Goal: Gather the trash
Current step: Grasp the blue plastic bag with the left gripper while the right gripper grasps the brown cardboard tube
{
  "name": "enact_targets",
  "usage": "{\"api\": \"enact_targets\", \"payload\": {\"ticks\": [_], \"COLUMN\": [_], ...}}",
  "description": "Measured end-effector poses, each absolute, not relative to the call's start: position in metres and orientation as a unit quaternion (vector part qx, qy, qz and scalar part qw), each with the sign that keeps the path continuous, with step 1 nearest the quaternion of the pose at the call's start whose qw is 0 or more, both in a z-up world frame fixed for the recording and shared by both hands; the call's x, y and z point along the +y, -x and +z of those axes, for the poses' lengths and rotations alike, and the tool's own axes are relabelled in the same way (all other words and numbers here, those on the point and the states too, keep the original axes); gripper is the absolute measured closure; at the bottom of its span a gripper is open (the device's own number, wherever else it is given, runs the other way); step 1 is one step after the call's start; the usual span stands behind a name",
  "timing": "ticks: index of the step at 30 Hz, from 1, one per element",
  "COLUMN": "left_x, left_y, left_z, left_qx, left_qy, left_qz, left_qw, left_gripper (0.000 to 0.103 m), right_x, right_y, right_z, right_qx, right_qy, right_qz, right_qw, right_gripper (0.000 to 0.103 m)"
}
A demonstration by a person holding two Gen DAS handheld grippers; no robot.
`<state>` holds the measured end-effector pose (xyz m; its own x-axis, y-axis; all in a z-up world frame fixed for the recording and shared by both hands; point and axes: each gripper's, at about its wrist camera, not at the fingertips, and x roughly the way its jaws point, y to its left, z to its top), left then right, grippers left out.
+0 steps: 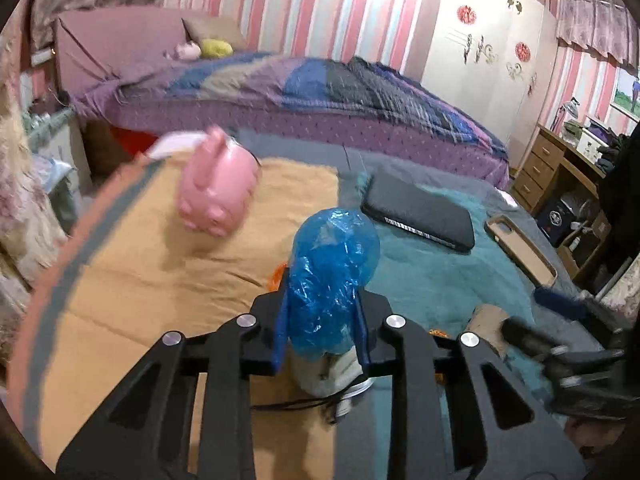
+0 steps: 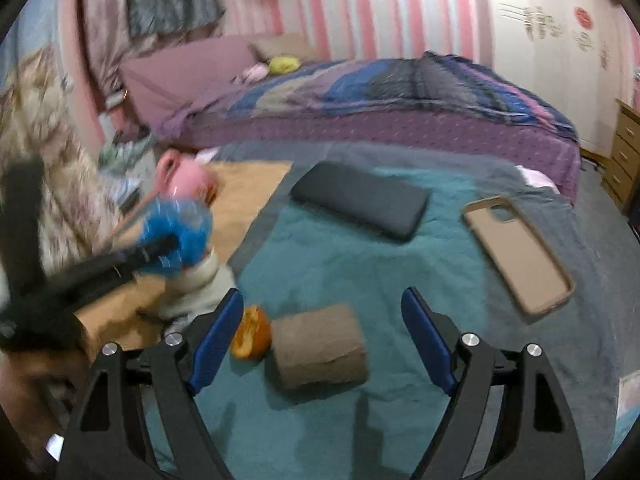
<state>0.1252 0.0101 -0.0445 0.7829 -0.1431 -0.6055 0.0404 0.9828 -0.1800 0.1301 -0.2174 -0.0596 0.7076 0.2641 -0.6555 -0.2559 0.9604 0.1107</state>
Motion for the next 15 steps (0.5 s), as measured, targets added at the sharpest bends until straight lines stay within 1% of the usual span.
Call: {"api": "enact_targets", "payload": {"ticks": [2,6,7,8,12,15], "left_x": [0.021,0.017,0.016,0.015,0.007,0.001], "left_y": [-0.114,-0.097,-0.092,-0.086,-0.069,-0.063], "left_z": [-0.033,-0.022,-0.021,-0.019,-0.012,-0.008], "left_qx": [0.313,0.301,0.298,0.296,0.288,0.283], "left_qy": [0.112,0.098,0.097,0.1,0.095,0.088], "left_qz": [-0.048,-0.048,-0.048,-0.048,-0.066,-0.074], "left_qw": [0.942,0.947,0.948,0.949,0.951,0.952], "left_gripper": [0.078,0.078,0.078,0.078,0.078,0.078], "right_x": [-0.21,-0.205,-0.205,-0.206,-0.214,-0.221], "right_y": [-0.135,-0.144,-0.147,-0.148,-0.142,-0.13], "right_z": [-0.064,-0.079,-0.087,-0.089,-0.085,-0.072], "right_qx": [0.364,0.397,0.41,0.414,0.407,0.379], "right_qy": [-0.005,-0.004,-0.011,-0.015,-0.035,-0.034], "right_qz": [0.143,0.145,0.152,0.153,0.161,0.157], "right_qw": [0.92,0.906,0.899,0.897,0.899,0.911], "right_gripper": [0.023,0.024,0.031,0.047,0.048,0.048]}}
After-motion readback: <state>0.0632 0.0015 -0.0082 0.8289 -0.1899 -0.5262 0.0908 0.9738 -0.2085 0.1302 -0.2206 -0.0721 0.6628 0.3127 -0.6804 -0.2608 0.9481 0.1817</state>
